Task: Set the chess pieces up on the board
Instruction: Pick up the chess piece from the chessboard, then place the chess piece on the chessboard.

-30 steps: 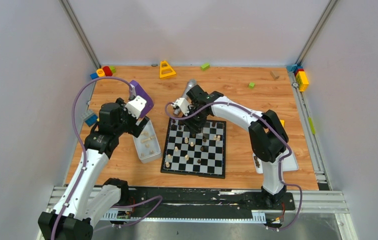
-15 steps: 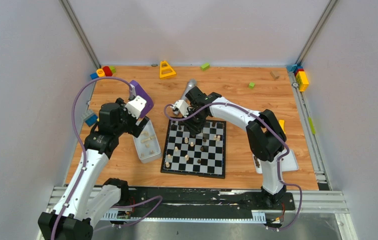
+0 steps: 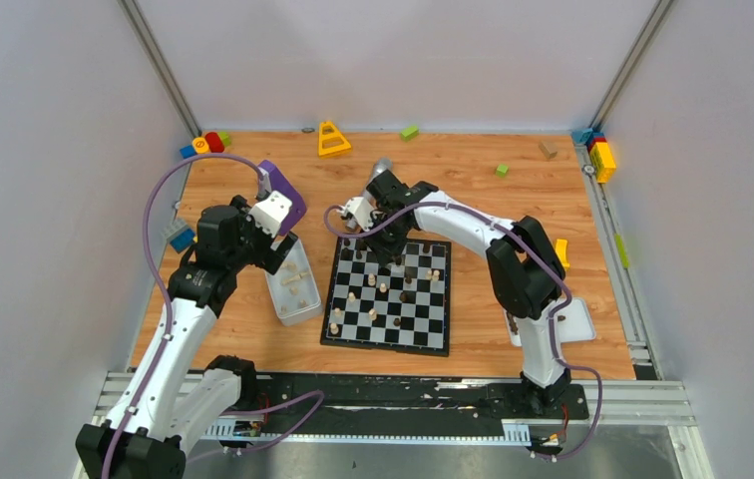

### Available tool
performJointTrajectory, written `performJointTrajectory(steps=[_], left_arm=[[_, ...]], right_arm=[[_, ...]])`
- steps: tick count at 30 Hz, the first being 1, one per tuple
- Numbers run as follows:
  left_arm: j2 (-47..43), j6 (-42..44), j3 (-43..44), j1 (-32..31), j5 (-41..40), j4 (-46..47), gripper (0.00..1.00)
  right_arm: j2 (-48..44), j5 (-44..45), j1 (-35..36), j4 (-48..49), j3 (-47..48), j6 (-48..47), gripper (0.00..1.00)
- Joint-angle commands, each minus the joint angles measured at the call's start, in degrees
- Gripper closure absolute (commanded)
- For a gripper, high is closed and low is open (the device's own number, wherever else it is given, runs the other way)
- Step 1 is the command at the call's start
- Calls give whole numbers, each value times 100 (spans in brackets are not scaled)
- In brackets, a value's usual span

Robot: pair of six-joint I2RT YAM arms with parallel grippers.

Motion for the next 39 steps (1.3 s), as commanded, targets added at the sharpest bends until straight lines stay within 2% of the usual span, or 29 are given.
performJointTrajectory(steps=[1, 16, 29, 39], left_arm=[[-113, -105, -15, 41, -31, 184, 0], [-131, -96, -19, 41, -23, 184, 0], [-114, -87, -38, 44, -10, 202, 0], [-114, -79, -41, 42, -6, 210, 0]], right_arm=[[74, -121, 10, 10, 465, 0, 97], [568, -24, 10, -110, 1063, -34, 98], [731, -8, 18, -129, 1140, -42, 98], [778, 16, 16, -128, 1175, -34, 94]])
